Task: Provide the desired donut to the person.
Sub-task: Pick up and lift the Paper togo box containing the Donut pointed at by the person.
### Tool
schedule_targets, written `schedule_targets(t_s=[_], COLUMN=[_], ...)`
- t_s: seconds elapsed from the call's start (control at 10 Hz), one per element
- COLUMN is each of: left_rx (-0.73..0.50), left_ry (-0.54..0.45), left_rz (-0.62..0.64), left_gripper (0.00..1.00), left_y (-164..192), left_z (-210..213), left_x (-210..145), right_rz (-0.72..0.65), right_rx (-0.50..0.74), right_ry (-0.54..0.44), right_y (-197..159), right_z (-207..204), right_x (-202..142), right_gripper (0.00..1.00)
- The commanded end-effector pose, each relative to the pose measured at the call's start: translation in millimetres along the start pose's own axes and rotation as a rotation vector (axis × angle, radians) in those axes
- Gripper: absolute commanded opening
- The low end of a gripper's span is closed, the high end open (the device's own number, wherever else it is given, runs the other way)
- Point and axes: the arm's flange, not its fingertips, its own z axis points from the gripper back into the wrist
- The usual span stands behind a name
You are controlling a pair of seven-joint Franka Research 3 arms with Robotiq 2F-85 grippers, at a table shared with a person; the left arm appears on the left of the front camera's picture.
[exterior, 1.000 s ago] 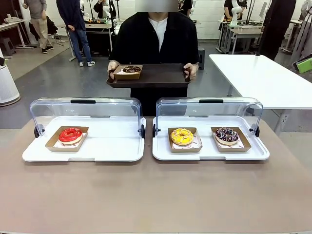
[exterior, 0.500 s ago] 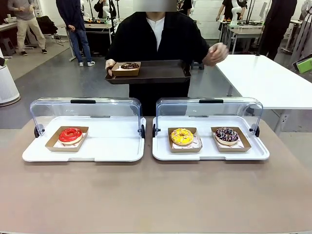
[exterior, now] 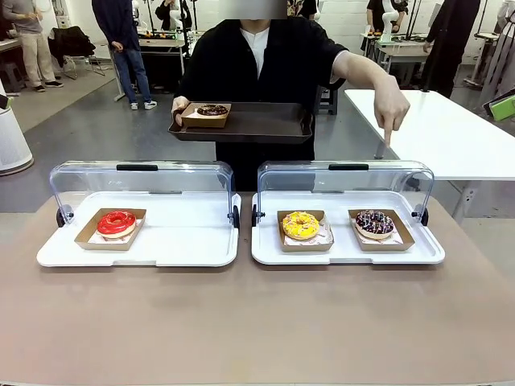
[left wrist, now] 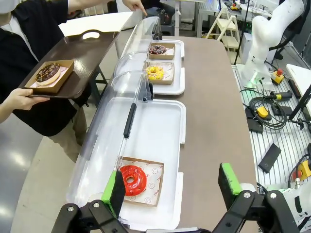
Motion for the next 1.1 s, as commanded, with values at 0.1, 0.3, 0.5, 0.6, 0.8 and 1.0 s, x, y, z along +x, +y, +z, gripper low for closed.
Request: schedule_targets(t_s=[0.1,0.3,0.5,0.6,0.8,1.0], left_rx=[0.002,0.002,0.002,0.002,0.002,0.002], left_ry=[-0.001,-0.001,-0.001,-0.001,-0.001,-0.001], left_rz=[-0.003,-0.003,-0.003,-0.003,-0.003,-0.003], left_gripper=[1.00,1.00,1.00,1.00,1.00,1.00], left_y=[-0.6,-0.6,-0.6,-0.6,-0.6,-0.6], left_z=[0.6,0.6,0.6,0.6,0.6,0.6], left_x=[0.2,0.2,0.2,0.2,0.2,0.2], right_rz=[0.005,0.005,0.005,0.005,0.005,0.005], right_rx=[0.011,0.011,0.011,0.011,0.011,0.011], right_ry=[-0.009,-0.009,-0.009,-0.009,-0.009,-0.009], right_y=[0.3,0.3,0.3,0.3,0.3,0.3], right_z=[-2.1,-2.1,-2.1,-2.1,-2.1,-2.1], right_x=[0.5,0.5,0.5,0.5,0.5,0.5], right_gripper=[1.00,1.00,1.00,1.00,1.00,1.00])
